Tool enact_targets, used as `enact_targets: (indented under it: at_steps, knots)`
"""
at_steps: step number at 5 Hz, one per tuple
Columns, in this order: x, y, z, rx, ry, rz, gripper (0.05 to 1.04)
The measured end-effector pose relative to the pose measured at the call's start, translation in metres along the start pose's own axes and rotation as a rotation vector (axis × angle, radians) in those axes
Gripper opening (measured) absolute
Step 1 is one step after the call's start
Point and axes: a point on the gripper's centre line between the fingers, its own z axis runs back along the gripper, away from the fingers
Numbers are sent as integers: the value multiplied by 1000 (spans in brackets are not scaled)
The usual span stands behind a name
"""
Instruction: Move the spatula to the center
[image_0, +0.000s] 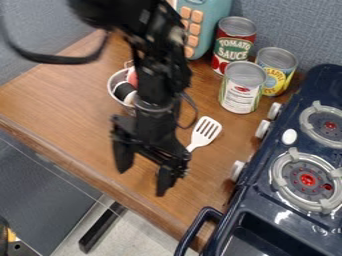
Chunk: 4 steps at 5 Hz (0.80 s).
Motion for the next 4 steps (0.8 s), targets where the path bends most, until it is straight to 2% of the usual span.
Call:
enact_targets:
  at_steps: [1,2,3,4]
  knots:
    - [16,-7,4,29,-43,17,1001]
    - [28,-19,6,54,-57,-10,1001]
    - [28,-21,6,55,-54,-13,1001]
    - [28,-20,-3,55,-33,-13,1001]
